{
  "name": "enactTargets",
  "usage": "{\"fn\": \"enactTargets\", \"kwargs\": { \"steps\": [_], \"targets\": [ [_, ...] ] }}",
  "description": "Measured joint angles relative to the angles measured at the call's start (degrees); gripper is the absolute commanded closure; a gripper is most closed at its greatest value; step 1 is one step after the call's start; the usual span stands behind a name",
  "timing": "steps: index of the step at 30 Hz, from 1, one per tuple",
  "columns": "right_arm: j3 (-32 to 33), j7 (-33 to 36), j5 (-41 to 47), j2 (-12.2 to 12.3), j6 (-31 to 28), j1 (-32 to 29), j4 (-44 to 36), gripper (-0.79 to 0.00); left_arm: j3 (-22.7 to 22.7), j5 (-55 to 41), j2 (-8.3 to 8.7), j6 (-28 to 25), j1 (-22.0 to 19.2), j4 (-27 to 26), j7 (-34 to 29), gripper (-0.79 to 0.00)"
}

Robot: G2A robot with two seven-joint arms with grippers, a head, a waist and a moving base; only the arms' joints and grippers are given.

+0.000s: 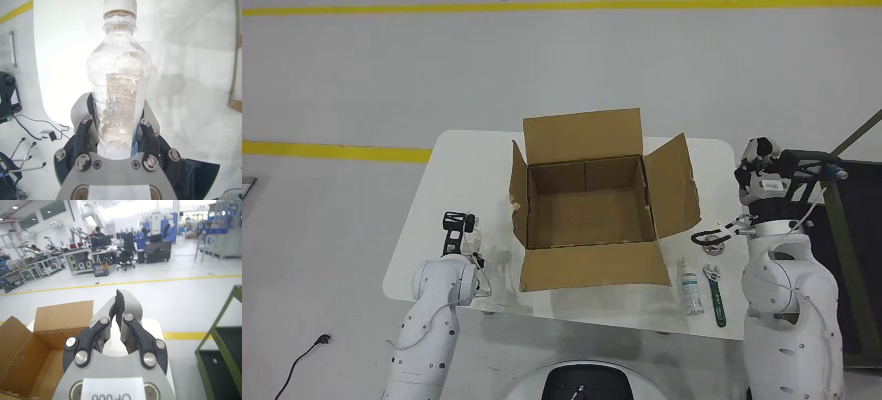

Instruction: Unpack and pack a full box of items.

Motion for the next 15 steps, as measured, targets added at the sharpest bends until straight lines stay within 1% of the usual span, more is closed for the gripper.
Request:
{"fn": "enactTargets", "kwargs": {
  "steps": [1, 2, 3, 4, 6, 9, 11, 15],
  "targets": [
    [0.57, 2.50, 1.94, -0.03, 1.95, 0.44, 0.55, -0.179, -0.36, -0.40, 0.06, -0.35, 0.01, -1.17, -0.47, 0.000],
    [1.21, 5.81, 4.55, -0.07, 4.28, 1.03, 1.13, -0.329, -0.86, -0.98, 0.13, -0.82, -0.01, -2.72, -1.08, 0.000],
    [1.58, 8.16, 6.84, -0.11, 5.77, 1.44, 1.48, -0.702, -1.25, -1.36, 0.18, -1.10, 0.00, -3.76, -1.46, 0.000],
    [1.91, 10.53, 9.28, -0.12, 7.01, 1.72, 1.86, -0.785, -1.67, -1.75, 0.24, -1.29, -0.02, -4.75, -1.78, 0.000],
    [2.30, 15.80, 13.54, -0.02, 8.39, 2.02, 2.34, -0.785, -2.60, -2.53, 0.38, -1.67, -0.11, -6.89, -2.39, 0.000],
    [1.88, 21.17, 16.53, 0.18, 8.32, 1.50, 2.49, -0.785, -3.52, -3.39, 0.52, -1.84, -0.40, -9.15, -3.33, 0.000],
    [1.34, 23.01, 18.94, 0.24, 8.25, 0.92, 2.29, -0.785, -3.73, -3.85, 0.55, -1.77, -0.62, -9.95, -3.82, 0.000],
    [0.17, 23.26, 20.65, 0.41, 7.63, -0.07, 1.89, -0.785, -3.72, -3.88, 0.55, -1.75, -0.64, -9.95, -3.83, 0.000]
  ]
}}
